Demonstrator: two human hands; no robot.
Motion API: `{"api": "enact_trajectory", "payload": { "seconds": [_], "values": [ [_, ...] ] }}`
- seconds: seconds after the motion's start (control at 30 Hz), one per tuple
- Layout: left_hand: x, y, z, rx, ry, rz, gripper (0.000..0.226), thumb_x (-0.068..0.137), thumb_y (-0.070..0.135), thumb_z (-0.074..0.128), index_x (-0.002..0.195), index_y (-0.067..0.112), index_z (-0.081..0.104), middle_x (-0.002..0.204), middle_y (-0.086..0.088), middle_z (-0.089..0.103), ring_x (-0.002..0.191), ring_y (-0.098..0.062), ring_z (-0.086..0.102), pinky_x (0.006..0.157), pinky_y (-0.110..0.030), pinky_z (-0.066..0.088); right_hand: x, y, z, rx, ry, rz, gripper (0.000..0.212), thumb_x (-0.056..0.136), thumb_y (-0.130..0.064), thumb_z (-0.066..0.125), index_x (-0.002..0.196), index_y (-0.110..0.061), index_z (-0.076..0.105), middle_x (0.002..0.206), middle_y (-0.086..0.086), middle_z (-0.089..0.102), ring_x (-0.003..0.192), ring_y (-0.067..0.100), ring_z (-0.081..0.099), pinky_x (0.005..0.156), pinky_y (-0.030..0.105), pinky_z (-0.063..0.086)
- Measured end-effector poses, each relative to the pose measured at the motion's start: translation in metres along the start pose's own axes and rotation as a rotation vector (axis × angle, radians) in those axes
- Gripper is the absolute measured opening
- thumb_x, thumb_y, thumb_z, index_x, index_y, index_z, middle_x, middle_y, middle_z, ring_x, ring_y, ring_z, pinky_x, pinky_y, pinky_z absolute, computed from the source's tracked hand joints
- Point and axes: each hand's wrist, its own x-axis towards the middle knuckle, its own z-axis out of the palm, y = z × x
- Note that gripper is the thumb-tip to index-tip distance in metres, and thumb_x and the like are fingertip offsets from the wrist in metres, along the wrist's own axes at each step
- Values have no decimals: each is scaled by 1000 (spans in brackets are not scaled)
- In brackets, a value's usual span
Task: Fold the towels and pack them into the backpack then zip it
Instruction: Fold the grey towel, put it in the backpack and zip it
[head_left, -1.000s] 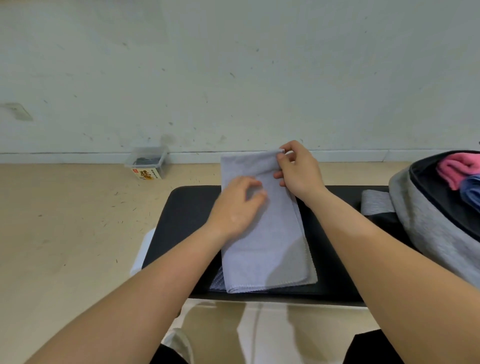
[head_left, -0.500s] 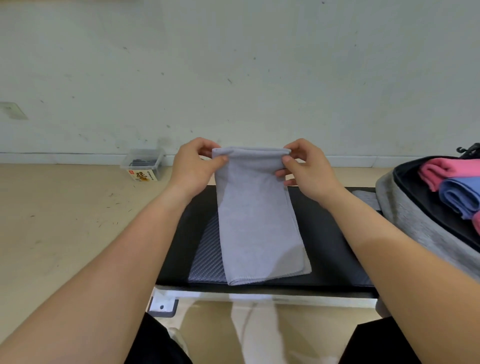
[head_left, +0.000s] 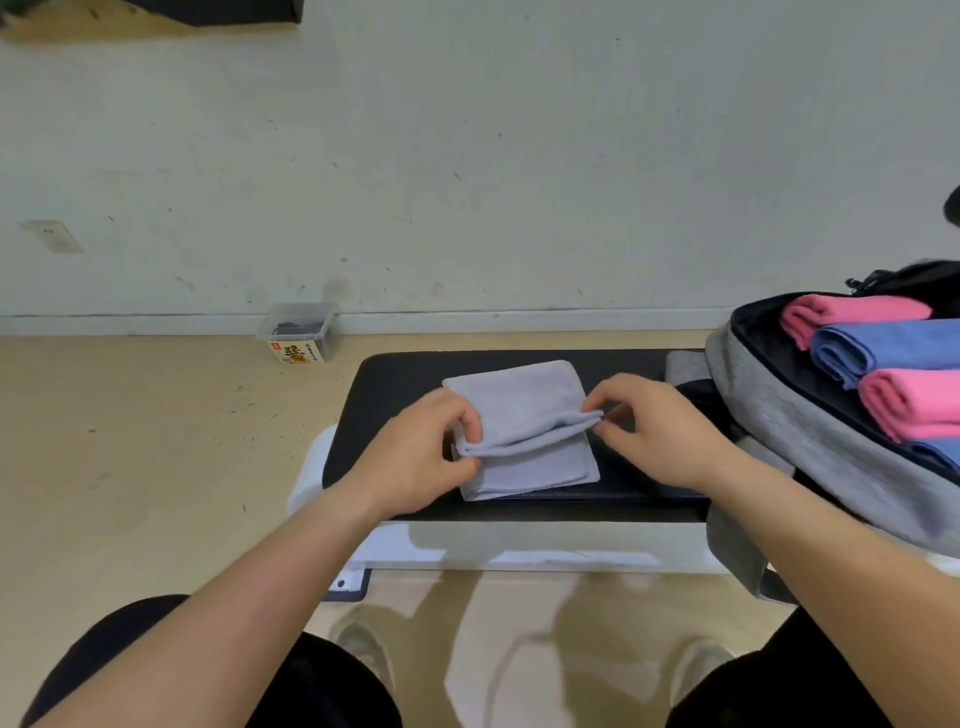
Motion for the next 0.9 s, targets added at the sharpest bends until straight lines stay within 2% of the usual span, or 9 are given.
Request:
{"api": "enact_trajectory", "payload": {
  "seconds": [0.1, 0.33, 0.5, 0.6, 0.67, 0.73, 0.8, 0.87, 0.9],
  "values": [
    [-7, -3, 7, 108, -26, 22, 24, 79, 33, 71, 83, 39, 48, 107, 20, 51, 90, -7, 57, 77, -33, 55, -7, 2, 6, -20, -32, -24, 12, 90, -21, 65, 95, -32, 66, 101, -17, 59, 86, 4, 64, 77, 34, 56],
    [-12, -4, 7, 106, -21, 69, 22, 77, 34, 67, 82, 38, 45, 107, 19, 50, 89, -11, 57, 76, -35, 53, -13, 4, 6, -87, -19, -101, 15, 85, -22, 63, 90, -37, 63, 100, -19, 57, 88, 0, 62, 75, 34, 54],
    [-12, -8, 11, 171, -111, 55, 24, 74, 30, 65, 82, 37, 44, 110, 22, 45, 85, -12, 55, 74, -36, 52, -19, 5, 8, -261, -123, -146, 19, 82, -29, 65, 90, -42, 54, 116, -22, 50, 77, -6, 53, 63, 20, 45],
    [-10, -6, 10, 234, -166, 60, 23, 74, 33, 66, 82, 38, 45, 111, 23, 42, 94, -8, 49, 76, -34, 52, -18, 2, 10, -385, -185, -146, 24, 76, -52, 63, 95, -41, 56, 114, -23, 42, 91, 2, 47, 69, 26, 49],
    [-7, 0, 4, 299, -209, 49, 20, 74, 46, 66, 80, 36, 49, 109, 23, 44, 97, -7, 44, 74, -32, 51, -14, -3, 8, -409, -148, -148, 31, 76, -66, 53, 88, -39, 63, 105, -21, 44, 93, 5, 45, 72, 26, 47],
    [4, 11, -2, 317, -157, 31, 27, 75, 59, 59, 72, 33, 55, 99, 19, 51, 94, -6, 43, 73, -30, 47, -5, -12, 8, -378, -24, -170, 36, 86, -59, 44, 81, -33, 68, 96, -15, 48, 87, 10, 46, 72, 28, 43],
    [22, 23, -2, 260, 22, 21, 29, 85, 56, 54, 71, 31, 60, 93, 14, 55, 92, -9, 48, 74, -32, 46, 11, -24, 14, -295, 159, -186, 32, 94, -42, 46, 85, -24, 70, 95, -8, 53, 87, 15, 49, 73, 32, 44],
    [41, 28, 11, 275, 198, 0, 23, 95, 43, 49, 94, 29, 67, 106, 10, 59, 102, -14, 52, 83, -35, 47, 30, -35, 27, -222, 262, -170, 24, 96, -29, 49, 104, -21, 70, 107, -4, 60, 99, 19, 55, 83, 35, 47],
    [48, 27, 21, 318, 228, -29, 26, 98, 38, 46, 110, 26, 66, 121, 6, 58, 114, -17, 51, 92, -36, 46, 38, -38, 34, -225, 244, -144, 29, 97, -27, 47, 118, -21, 67, 120, -2, 60, 110, 19, 54, 92, 36, 46]
  ]
}}
